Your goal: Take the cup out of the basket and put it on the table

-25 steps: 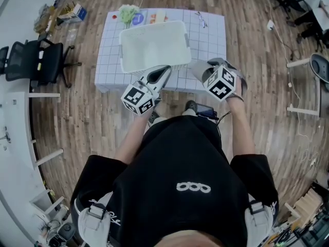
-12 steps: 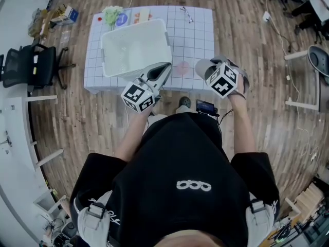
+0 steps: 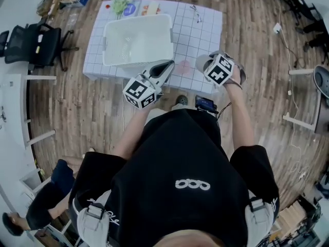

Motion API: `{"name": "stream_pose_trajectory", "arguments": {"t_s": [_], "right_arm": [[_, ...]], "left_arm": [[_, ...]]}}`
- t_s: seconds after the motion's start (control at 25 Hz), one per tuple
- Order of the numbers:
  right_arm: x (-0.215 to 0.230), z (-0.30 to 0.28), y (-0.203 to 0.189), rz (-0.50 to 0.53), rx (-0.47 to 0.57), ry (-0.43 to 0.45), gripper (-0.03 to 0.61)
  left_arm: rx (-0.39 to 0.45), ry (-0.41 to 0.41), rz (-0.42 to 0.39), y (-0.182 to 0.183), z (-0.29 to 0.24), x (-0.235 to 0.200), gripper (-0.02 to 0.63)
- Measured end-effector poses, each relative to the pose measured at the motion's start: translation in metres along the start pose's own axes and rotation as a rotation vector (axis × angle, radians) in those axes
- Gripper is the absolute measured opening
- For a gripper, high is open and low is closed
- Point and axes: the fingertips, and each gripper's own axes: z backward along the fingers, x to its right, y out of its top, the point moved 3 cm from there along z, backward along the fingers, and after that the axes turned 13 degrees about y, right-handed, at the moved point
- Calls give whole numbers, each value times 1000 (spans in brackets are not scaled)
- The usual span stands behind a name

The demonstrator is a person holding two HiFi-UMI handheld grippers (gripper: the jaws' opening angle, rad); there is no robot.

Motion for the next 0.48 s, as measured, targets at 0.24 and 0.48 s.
{"name": "stream_pose_trajectory", "arguments": {"t_s": [0.24,0.48], "right_arm": [[32,-45,13,68,-41,76,48],[72,-98,17,73,-145,122,48]], "left_arm": [[-4,87,10,-13,-2,-2,8],[-19,143,6,-25,-9,-1,8]]}}
